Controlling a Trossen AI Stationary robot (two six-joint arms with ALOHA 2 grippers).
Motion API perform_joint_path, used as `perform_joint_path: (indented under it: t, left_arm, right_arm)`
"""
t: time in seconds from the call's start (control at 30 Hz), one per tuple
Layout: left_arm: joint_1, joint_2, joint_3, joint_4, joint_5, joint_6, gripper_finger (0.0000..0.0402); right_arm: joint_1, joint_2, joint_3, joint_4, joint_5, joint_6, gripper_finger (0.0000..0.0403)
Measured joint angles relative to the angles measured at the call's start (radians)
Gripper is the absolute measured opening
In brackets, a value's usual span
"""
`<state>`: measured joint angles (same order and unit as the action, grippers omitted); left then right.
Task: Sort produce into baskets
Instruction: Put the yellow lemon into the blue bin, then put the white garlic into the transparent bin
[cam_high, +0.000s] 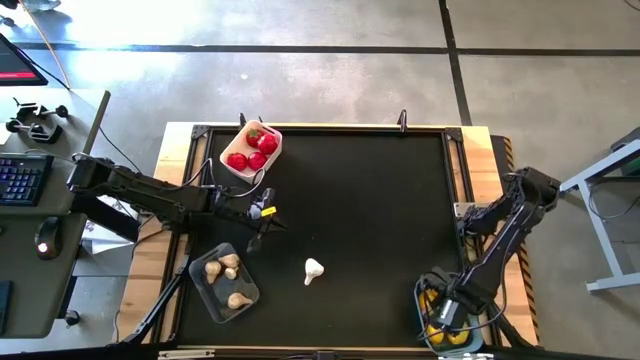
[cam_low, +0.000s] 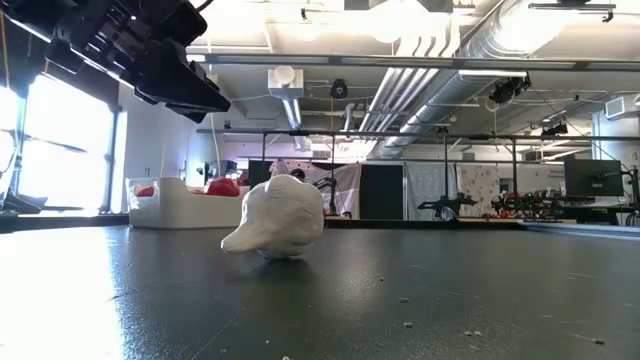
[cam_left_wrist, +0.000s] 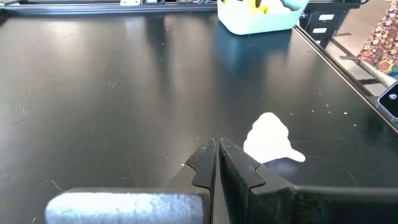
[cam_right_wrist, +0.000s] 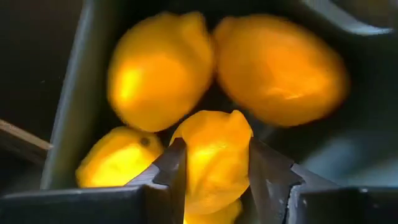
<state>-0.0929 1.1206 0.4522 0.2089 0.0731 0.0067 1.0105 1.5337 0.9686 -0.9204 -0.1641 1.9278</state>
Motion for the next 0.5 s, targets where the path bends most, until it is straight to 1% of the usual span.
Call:
perform_joint_path:
  t: [0.07, 0.13, 0.2, 0.27, 0.4, 0.5]
  left_arm:
    - [0.000, 0.000, 0.000, 0.000, 0.000, 0.005, 0.0007]
    - [0.000, 0.000, 0.000, 0.000, 0.000, 0.006, 0.0007]
    - [0.000, 0.000, 0.000, 0.000, 0.000, 0.005, 0.0007]
    - [0.000, 0.000, 0.000, 0.000, 0.000, 0.005, 0.0007]
    - [0.001, 0.000, 0.000, 0.000, 0.000, 0.010, 0.0007]
    - [0.001, 0.004, 0.000, 0.013, 0.000, 0.022, 0.0007]
  right_arm:
    - [-0.002, 0.000, -0.025, 0.050, -0.001, -0.019, 0.0123]
    - [-0.002, 0.000, -0.042, 0.053, -0.002, -0.042, 0.0136]
    - [-0.002, 0.000, -0.045, 0.050, -0.002, -0.048, 0.0161]
    - [-0.002, 0.000, -0.043, 0.024, -0.004, -0.048, 0.0195]
    - [-0.004, 0.000, -0.004, -0.037, -0.003, -0.068, 0.0259]
    - [-0.008, -0.001, 0.051, -0.101, -0.004, -0.095, 0.0278]
